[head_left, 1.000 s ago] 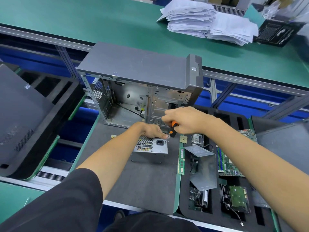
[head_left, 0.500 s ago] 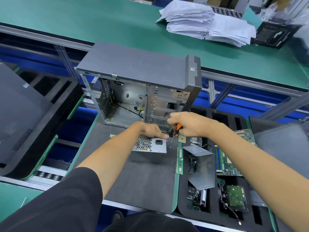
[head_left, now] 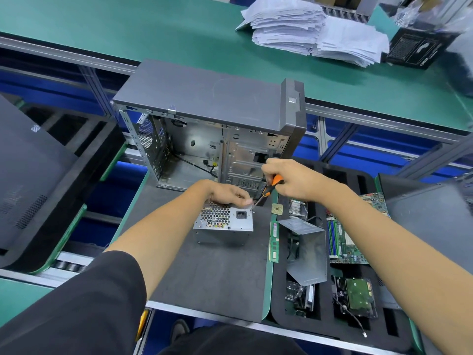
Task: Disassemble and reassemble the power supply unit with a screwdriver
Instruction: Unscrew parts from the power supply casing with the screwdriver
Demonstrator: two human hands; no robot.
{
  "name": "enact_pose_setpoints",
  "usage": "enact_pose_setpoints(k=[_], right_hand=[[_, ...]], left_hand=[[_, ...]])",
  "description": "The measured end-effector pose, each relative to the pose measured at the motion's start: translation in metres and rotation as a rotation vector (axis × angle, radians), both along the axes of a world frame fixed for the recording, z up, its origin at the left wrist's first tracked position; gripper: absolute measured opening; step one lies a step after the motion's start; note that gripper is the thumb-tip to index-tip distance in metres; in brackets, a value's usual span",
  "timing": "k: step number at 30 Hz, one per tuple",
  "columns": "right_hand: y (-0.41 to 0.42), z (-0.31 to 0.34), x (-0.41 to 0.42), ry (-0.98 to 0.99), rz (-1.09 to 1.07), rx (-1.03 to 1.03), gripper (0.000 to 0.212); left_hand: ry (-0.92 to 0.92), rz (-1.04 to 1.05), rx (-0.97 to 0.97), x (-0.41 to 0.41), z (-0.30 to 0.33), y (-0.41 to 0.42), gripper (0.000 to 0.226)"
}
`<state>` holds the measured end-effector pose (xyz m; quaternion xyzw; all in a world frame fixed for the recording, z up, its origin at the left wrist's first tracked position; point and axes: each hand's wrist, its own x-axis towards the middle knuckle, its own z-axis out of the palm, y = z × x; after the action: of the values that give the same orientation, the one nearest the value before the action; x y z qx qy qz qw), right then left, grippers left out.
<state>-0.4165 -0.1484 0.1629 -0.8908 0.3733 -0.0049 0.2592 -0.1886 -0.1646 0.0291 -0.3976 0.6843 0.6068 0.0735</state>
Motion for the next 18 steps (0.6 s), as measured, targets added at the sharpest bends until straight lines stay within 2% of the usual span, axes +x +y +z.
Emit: enact_pose_setpoints(k=[2, 7, 18], right_hand=[[-0.0015, -0.0023, -0.0005, -0.005, -0.009, 0.000, 0.031], [-0.0037, -0.0060, 0.0017, -0.029, -0.028, -0.001, 0.033], [-0.0033, -0.0023, 0.0003, -0.140, -0.070, 0.011, 0.036]], left_hand=[[0.054, -0.072, -0.021, 0.0053, 0.0046, -0.0012, 0.021], [0.152, -0.138, 0.079, 0.0090, 0.0070, -0.0018, 0.040], [0.207, -0.084, 0.016, 0.0111, 0.0004, 0.0023, 0.014]])
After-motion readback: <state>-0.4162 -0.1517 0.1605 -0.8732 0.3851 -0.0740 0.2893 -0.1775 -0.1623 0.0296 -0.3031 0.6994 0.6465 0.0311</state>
